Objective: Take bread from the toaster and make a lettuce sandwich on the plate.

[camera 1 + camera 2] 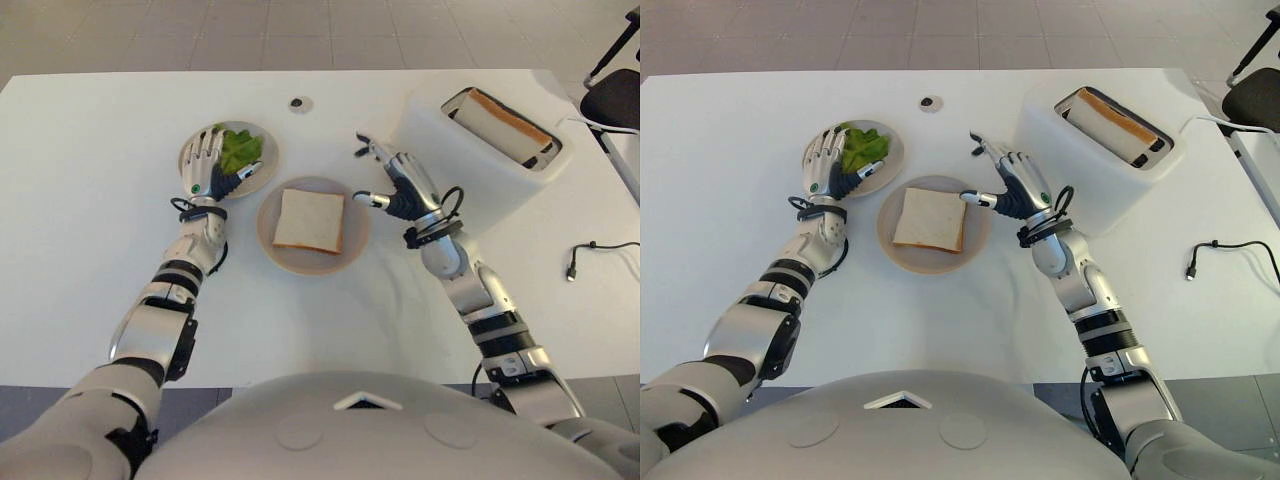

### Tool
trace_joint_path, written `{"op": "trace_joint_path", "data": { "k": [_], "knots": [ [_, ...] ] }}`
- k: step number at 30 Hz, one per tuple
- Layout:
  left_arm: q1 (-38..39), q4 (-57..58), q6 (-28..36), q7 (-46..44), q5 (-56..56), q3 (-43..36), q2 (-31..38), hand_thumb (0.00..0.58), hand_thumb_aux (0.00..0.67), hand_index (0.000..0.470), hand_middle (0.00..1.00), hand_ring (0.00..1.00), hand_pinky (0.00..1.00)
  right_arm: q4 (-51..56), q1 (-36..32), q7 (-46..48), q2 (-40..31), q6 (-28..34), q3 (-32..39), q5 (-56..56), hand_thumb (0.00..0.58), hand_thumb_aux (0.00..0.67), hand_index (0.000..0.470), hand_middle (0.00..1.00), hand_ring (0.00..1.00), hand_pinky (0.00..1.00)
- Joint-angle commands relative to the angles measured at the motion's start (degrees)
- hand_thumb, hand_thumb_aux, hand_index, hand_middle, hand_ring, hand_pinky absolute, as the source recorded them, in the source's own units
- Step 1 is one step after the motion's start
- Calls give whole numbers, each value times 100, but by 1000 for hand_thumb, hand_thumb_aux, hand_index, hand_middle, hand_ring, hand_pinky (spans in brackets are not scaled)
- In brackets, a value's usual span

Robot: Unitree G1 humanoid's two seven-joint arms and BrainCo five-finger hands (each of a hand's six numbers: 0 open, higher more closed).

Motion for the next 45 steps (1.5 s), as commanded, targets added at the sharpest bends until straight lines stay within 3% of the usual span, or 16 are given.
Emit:
{"op": "trace_joint_path", "data": {
  "k": [1, 2, 3, 6, 7, 8, 9, 10, 18, 24, 27, 36, 44, 45],
  "knots": [
    [160, 368, 116, -368, -156, -245, 321, 132, 81, 57, 0, 0, 0, -420, 129, -208, 21, 89, -108, -182, 0, 0, 0, 0, 0, 0],
    [176, 378, 123, -526, -174, -323, 355, 265, 176, 123, 0, 0, 0, -486, 142, -221, 33, 82, -109, -170, 0, 0, 0, 0, 0, 0],
    [202, 368, 116, -668, -204, -397, 388, 301, 205, 144, 0, 0, 0, -534, 150, -219, 48, 81, -104, -163, 0, 0, 0, 0, 0, 0],
    [299, 230, 114, -1121, -260, -608, 487, 310, 213, 149, 0, 0, 0, -606, 162, -202, 90, 106, -85, -157, 0, 0, 0, 0, 0, 0],
    [338, 144, 123, -1237, -274, -659, 525, 360, 257, 181, 0, 0, 0, -623, 167, -195, 102, 110, -84, -154, 0, 0, 0, 0, 0, 0],
    [370, 68, 135, -1305, -295, -691, 554, 452, 355, 249, 0, 0, 0, -632, 171, -190, 110, 109, -86, -148, 0, 0, 0, 0, 0, 0],
    [403, -17, 153, -1335, -327, -715, 593, 500, 420, 295, 0, 0, 0, -646, 179, -187, 123, 107, -88, -144, 0, 0, 0, 0, 0, 0],
    [444, -138, 167, -1325, -362, -719, 642, 580, 670, 470, 0, 0, 0, -657, 189, -187, 135, 103, -83, -142, 0, 0, 0, 0, 0, 0],
    [1033, -1516, -266, -876, -895, -491, 712, 580, 670, 470, 0, 0, 0, -808, 243, -342, 202, 2, -129, -148, 0, 0, 0, 0, 0, 0],
    [1783, -3059, -1636, -1215, -2339, -40, 225, 580, 670, 470, 0, 0, 0, -1191, 287, -689, 226, -152, -487, -45, 0, 0, 0, 0, 0, 0],
    [2070, -3516, -1952, -1707, -2738, -193, -56, 580, 670, 470, 0, 0, 0, -1318, 285, -710, 207, -177, -662, 14, 0, 0, 0, 0, 0, 0],
    [2696, -3769, -1819, -2576, -1575, -1213, -29, 580, 670, 470, 0, 0, 0, -1573, 348, -614, -88, -285, -1258, 228, 0, 0, 0, 0, 0, 0],
    [2979, -4239, -1575, -2692, -1280, -1170, 163, 580, 670, 470, 0, 0, 0, -2086, 506, -441, -600, -128, -2349, 299, 0, 0, 0, 0, 0, 0],
    [2995, -4280, -1531, -2701, -1239, -1177, 163, 532, 478, 335, 0, 0, 0, -2146, 539, -398, -658, -63, -2487, 282, 0, 0, 0, 0, 0, 0]
  ]
}}
